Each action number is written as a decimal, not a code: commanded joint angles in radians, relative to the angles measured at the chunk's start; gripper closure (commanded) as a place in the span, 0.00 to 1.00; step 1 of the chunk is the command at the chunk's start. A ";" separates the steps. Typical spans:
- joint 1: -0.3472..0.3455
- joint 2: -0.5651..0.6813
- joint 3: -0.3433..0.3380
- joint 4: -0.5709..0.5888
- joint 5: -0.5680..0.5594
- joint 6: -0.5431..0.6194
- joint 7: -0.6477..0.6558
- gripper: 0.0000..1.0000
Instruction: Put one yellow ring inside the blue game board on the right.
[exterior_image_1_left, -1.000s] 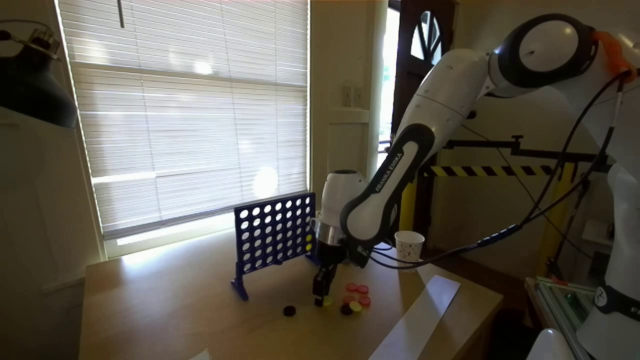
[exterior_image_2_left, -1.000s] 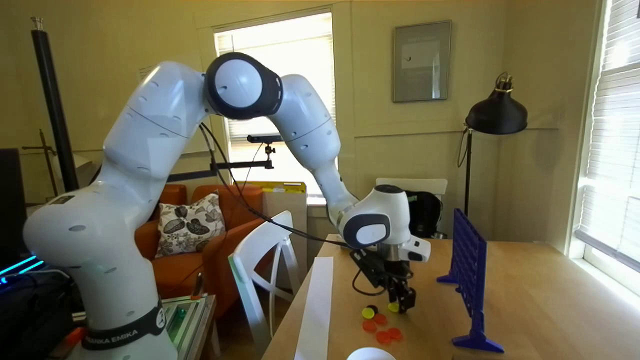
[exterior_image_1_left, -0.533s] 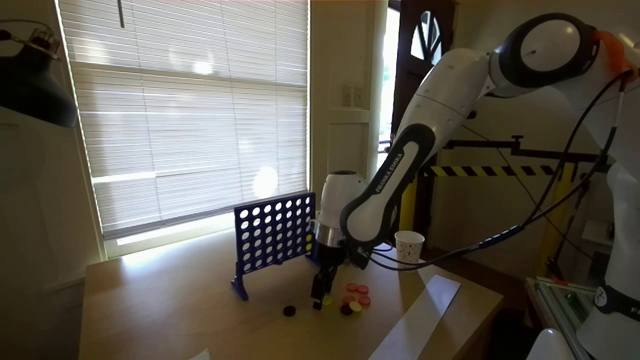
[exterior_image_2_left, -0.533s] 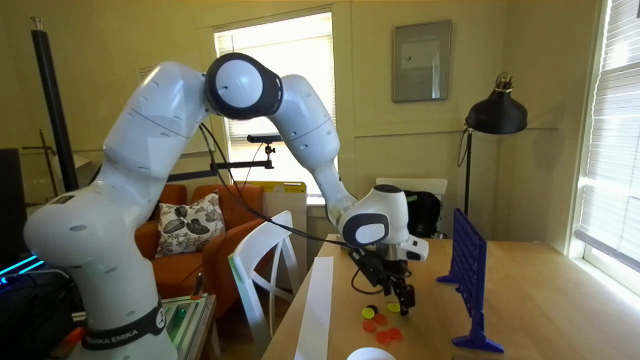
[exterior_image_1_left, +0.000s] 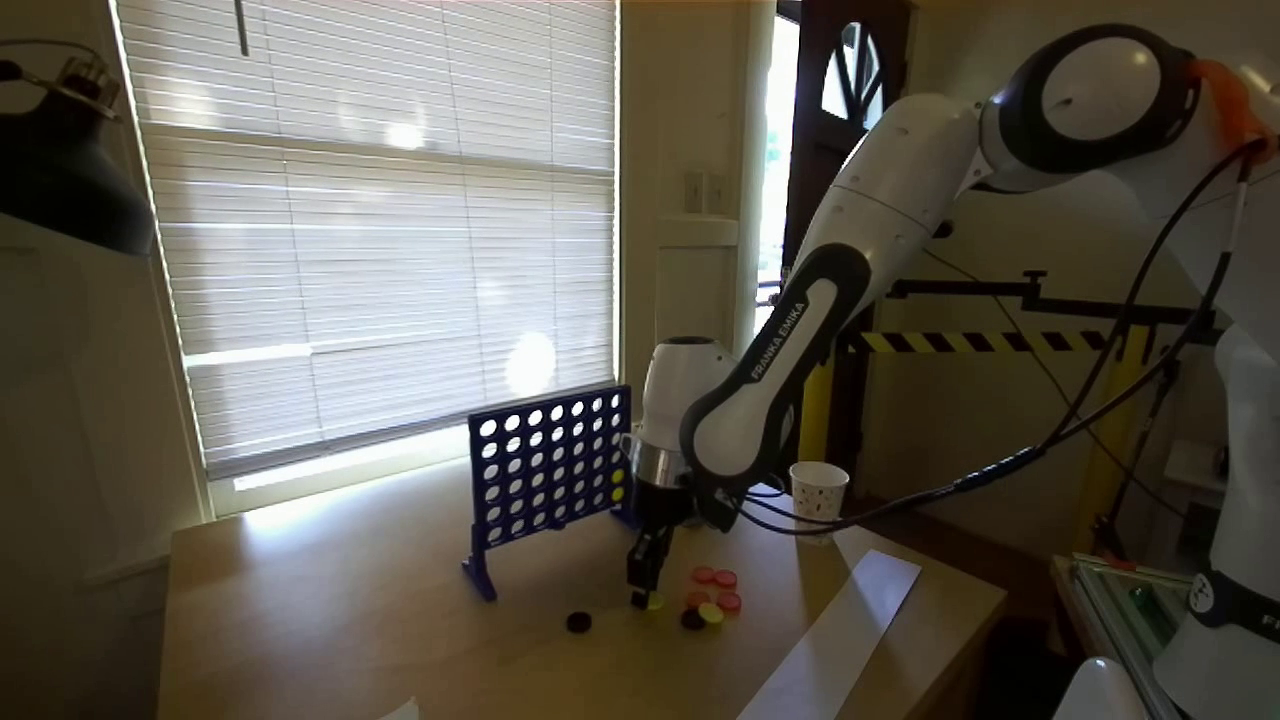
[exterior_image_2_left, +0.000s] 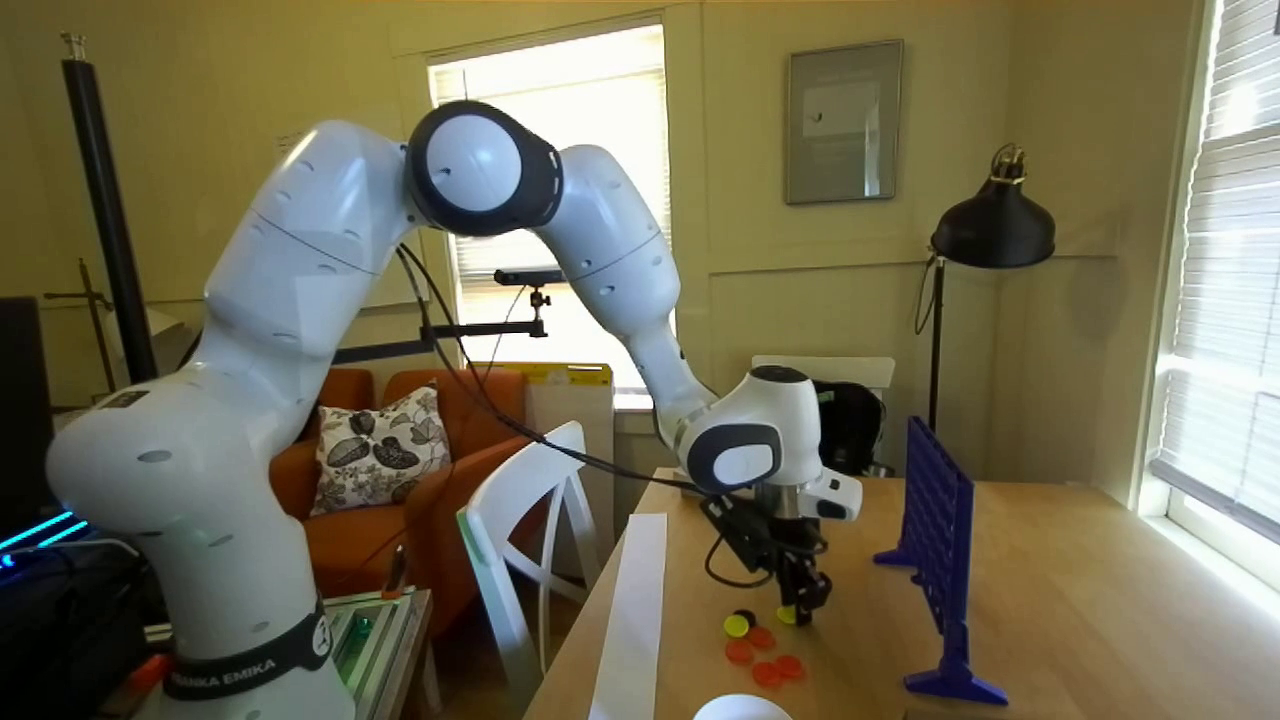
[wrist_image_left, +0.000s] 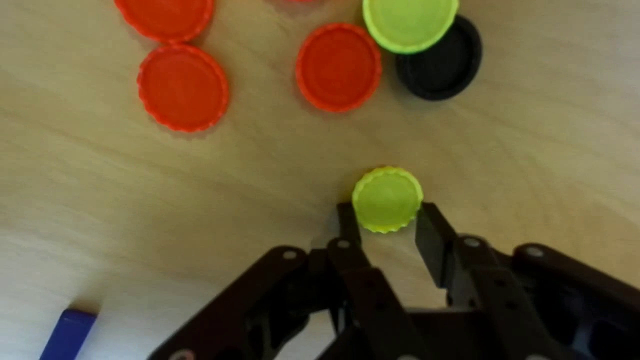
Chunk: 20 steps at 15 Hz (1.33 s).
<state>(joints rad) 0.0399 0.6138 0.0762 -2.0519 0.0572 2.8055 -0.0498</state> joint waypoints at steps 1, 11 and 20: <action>-0.011 -0.001 0.017 -0.001 -0.005 -0.024 -0.011 0.91; 0.066 -0.206 -0.024 -0.171 -0.044 0.133 0.044 0.91; 0.281 -0.419 -0.350 -0.379 -0.179 0.371 0.172 0.91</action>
<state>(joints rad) 0.2209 0.2725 -0.1323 -2.3465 -0.0473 3.1076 0.0505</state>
